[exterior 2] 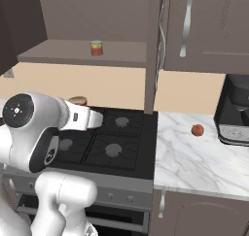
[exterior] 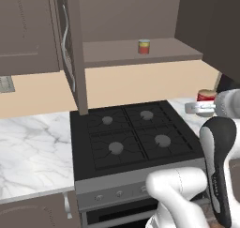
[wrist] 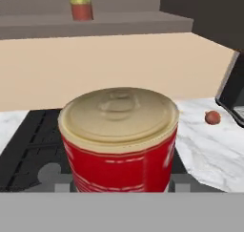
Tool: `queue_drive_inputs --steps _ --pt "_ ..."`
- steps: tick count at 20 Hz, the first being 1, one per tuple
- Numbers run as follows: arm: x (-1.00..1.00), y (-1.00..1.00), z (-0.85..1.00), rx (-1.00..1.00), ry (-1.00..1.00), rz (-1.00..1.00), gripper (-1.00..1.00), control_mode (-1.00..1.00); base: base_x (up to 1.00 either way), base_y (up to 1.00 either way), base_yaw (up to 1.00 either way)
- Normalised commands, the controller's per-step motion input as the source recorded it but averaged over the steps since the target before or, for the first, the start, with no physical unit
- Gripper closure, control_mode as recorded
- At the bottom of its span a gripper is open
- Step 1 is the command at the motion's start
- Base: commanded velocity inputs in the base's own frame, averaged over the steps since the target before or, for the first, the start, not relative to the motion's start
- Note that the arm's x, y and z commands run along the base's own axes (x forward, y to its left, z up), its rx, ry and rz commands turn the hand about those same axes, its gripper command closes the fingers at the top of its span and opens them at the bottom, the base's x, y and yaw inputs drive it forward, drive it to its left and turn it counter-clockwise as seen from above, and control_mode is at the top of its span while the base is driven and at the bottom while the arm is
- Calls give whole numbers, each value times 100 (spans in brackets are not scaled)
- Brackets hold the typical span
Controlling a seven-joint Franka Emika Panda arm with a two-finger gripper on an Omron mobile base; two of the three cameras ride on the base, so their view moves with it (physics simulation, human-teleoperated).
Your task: Restock the canned food cabinet by taking the new fresh canned food from the counter and placing it in the cabinet. Then, take the old canned food from the cabinet and place it on the counter.
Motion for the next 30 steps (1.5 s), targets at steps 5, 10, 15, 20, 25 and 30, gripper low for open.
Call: queue_drive_inputs --steps 5,10,15,20,25,30 --pt "-100 -76 -77 -9 23 -23 100 -100 0 0 0" --pt "-92 -95 -73 -9 21 -36 100 -100 0 0 0" --pt "-61 -100 -71 -11 5 -30 100 -100 0 0 0" --pt "-5 -100 -37 -6 -2 -23 100 -100 0 0 0" --pt "22 -97 -24 -5 -12 -13 100 -100 0 0 0" --pt "67 -75 -23 -3 -18 -1 100 -100 0 0 0"
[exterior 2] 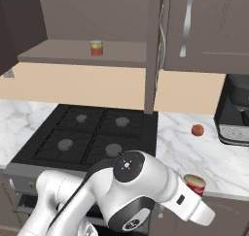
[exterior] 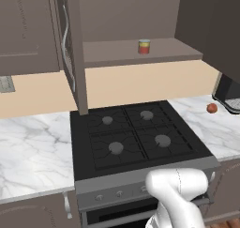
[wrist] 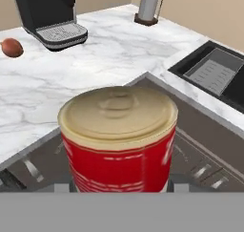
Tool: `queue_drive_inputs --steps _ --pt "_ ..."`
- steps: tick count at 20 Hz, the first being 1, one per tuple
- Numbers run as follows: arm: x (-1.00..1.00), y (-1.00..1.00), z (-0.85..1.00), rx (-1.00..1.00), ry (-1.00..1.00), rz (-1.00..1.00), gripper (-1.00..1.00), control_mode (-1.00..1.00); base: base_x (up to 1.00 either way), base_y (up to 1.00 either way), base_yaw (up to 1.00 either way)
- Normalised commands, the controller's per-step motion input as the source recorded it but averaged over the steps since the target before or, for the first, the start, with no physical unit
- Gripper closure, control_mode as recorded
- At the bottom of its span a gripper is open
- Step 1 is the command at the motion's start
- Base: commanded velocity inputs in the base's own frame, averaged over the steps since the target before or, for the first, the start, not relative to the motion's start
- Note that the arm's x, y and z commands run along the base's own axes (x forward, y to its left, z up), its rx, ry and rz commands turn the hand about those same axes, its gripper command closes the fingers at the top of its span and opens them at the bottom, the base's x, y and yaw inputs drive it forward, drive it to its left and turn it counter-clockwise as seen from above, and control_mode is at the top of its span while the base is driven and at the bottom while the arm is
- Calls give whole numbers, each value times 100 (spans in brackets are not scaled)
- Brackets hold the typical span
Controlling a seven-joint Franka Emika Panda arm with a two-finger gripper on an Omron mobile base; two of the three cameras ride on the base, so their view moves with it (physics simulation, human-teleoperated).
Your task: Restock the canned food cabinet by taking the new fresh canned food from the counter and placing it in the cabinet. Then, take the old canned food from the cabinet and place it on the counter.
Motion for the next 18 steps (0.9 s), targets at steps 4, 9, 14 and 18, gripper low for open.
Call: queue_drive_inputs --steps 4,9,14,18 --pt "90 -58 -11 -1 -15 0 100 -100 0 0 0" --pt "100 -34 -4 0 -2 5 100 -100 0 0 0" --pt "68 -31 -7 0 0 18 100 -100 0 0 0" --pt "19 -54 -21 0 0 31 100 -100 0 0 0"
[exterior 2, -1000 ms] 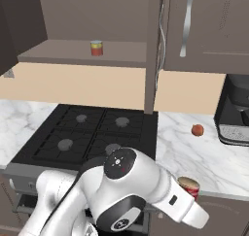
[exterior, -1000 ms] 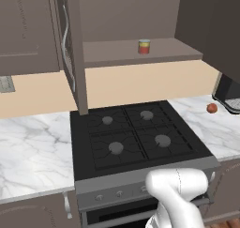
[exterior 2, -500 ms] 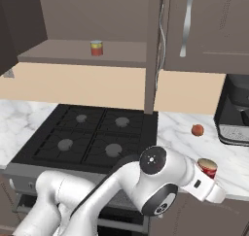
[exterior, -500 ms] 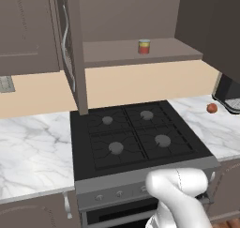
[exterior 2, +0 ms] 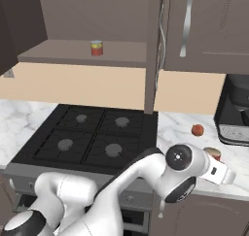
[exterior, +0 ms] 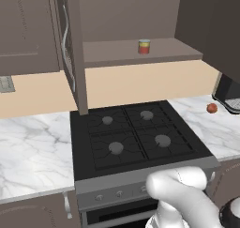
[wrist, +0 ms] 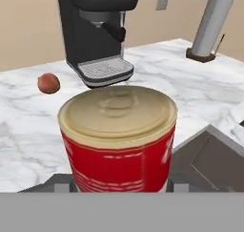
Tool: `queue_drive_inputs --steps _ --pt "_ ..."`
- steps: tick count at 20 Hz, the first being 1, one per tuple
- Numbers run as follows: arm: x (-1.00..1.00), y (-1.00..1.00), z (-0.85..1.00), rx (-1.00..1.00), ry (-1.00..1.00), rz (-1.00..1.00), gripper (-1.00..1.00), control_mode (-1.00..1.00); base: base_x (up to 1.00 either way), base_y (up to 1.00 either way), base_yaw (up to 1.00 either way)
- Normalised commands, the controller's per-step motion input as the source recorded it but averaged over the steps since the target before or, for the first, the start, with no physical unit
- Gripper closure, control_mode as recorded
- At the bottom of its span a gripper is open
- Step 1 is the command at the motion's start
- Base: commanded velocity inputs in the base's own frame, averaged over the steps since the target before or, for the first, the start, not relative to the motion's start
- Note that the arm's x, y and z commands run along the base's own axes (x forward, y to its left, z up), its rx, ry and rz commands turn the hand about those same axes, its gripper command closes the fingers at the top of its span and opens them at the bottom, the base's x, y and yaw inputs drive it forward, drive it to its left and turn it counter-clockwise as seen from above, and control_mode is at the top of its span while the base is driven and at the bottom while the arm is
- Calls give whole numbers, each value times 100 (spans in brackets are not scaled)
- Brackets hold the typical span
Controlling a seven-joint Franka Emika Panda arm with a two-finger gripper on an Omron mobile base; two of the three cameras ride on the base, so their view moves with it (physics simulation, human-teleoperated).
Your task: Restock the canned food cabinet by taking the new fresh canned food from the counter and placing it in the cabinet. Then, take the old canned food from the cabinet and place it on the counter.
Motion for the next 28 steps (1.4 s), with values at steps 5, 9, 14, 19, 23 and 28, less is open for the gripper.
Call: queue_drive_inputs --steps 5,9,14,19,23,28 --pt "11 -63 -10 1 2 37 100 -100 0 0 0" --pt "29 -26 -3 0 12 30 100 -100 0 0 0" --pt "28 -1 0 0 12 12 100 -100 0 0 0" --pt "0 3 -9 0 6 2 100 -100 0 0 0" --pt "1 0 -60 0 0 0 100 -100 0 0 0" --pt "12 6 -38 1 0 0 100 -100 0 0 0"
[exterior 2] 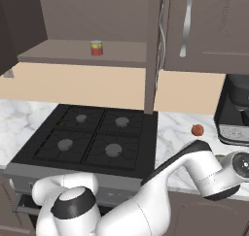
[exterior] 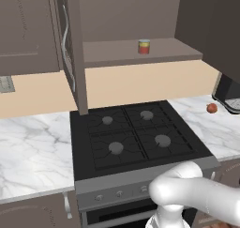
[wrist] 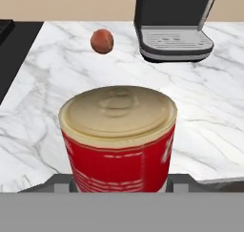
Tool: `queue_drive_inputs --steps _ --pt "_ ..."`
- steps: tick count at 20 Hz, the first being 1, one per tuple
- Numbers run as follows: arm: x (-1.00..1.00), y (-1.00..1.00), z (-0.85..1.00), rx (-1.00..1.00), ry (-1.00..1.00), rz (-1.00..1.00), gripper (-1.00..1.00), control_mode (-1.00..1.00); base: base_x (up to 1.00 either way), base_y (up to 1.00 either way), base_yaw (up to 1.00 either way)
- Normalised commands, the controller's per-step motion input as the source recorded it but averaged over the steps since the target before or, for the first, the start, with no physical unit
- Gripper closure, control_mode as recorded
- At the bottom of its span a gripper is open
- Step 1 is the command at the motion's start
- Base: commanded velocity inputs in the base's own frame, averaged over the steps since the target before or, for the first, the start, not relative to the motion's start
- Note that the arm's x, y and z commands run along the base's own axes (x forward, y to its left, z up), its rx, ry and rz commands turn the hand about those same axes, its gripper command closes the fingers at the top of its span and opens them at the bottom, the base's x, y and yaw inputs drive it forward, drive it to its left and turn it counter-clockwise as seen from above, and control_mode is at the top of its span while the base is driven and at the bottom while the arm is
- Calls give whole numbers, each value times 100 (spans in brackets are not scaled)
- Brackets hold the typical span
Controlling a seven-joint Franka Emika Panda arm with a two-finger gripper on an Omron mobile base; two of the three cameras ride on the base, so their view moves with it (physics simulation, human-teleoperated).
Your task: Restock the canned food cabinet by taking the new fresh canned food from the counter and placing it in the cabinet. Then, take the old canned food from the cabinet and place it on the counter.
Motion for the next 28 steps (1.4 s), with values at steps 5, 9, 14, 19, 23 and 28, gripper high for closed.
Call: queue_drive_inputs --steps 5,9,14,19,23,28 --pt "23 11 -15 1 0 0 100 -100 0 0 0" --pt "37 13 -14 0 0 0 100 -100 0 0 0" --pt "42 5 -23 0 0 0 100 -100 0 0 0" --pt "39 0 -33 4 0 1 100 -100 0 0 0" --pt "37 0 -18 11 0 2 100 -100 0 0 0" --pt "32 0 -11 7 0 11 100 -100 0 0 0"
